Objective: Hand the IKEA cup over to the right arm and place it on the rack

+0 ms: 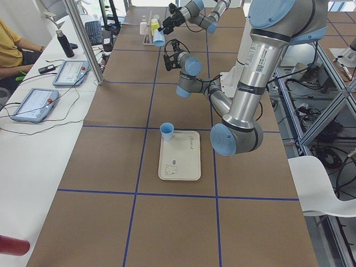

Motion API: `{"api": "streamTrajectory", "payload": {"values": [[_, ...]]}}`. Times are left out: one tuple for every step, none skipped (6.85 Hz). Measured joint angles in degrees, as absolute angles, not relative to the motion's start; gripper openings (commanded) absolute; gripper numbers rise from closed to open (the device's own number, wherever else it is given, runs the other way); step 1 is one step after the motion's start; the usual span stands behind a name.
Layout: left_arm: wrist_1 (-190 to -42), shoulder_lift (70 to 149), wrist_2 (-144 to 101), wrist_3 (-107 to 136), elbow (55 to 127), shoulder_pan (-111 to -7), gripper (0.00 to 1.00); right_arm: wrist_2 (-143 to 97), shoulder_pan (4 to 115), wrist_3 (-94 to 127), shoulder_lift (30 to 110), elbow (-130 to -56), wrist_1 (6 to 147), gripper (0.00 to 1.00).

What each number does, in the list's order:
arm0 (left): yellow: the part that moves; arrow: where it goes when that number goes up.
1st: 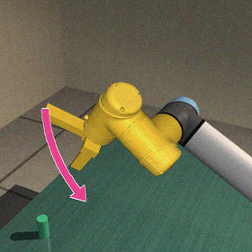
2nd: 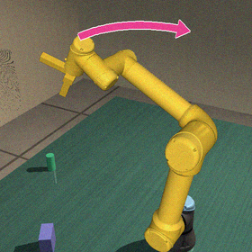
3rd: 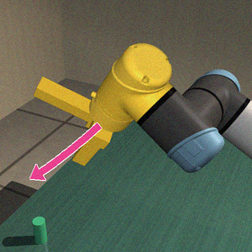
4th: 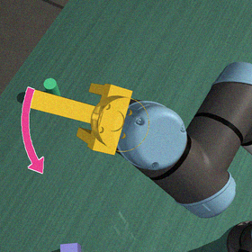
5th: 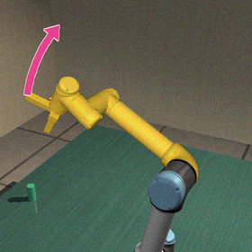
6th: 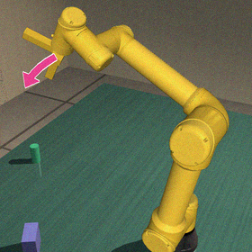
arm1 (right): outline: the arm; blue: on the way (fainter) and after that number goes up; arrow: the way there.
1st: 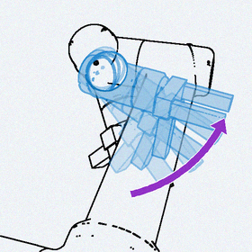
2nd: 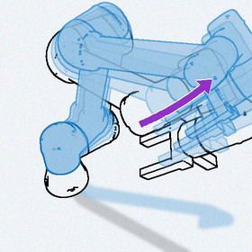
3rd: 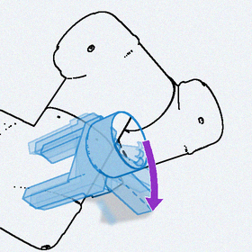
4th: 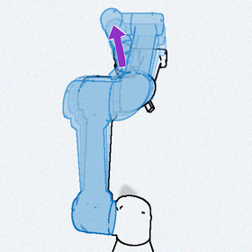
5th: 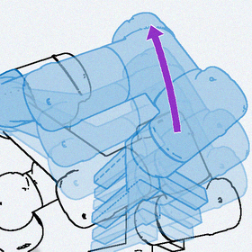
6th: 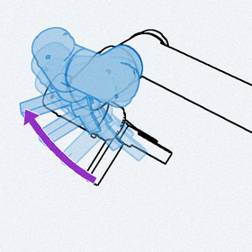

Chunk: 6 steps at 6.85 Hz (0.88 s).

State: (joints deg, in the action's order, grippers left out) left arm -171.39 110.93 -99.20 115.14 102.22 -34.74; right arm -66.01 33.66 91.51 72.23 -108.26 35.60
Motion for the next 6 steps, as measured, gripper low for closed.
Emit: {"api": "streamTrajectory", "payload": {"values": [[-171.2, 110.9, -99.1, 115.1, 102.2, -34.8, 1.00, -66.0, 38.2, 85.0, 72.2, -108.1, 41.7, 0.00], [-171.1, 110.8, -99.1, 115.1, 102.2, -34.7, 1.00, -66.4, 42.8, 80.0, 72.2, -107.9, 46.7, 0.00], [-171.1, 110.8, -99.0, 115.1, 102.0, -34.7, 1.00, -67.6, 47.5, 75.7, 72.1, -107.1, 51.2, 0.00], [-171.1, 110.8, -99.0, 115.1, 101.9, -34.7, 1.00, -70.4, 52.3, 71.8, 71.9, -105.0, 54.5, 0.00], [-171.1, 110.7, -99.0, 115.0, 101.8, -34.7, 1.00, -74.0, 56.8, 67.9, 71.8, -101.4, 56.0, 0.00], [-171.1, 110.5, -98.9, 115.0, 101.8, -34.6, 1.00, -76.6, 60.2, 64.0, 71.5, -96.8, 56.5, 0.00]]}}
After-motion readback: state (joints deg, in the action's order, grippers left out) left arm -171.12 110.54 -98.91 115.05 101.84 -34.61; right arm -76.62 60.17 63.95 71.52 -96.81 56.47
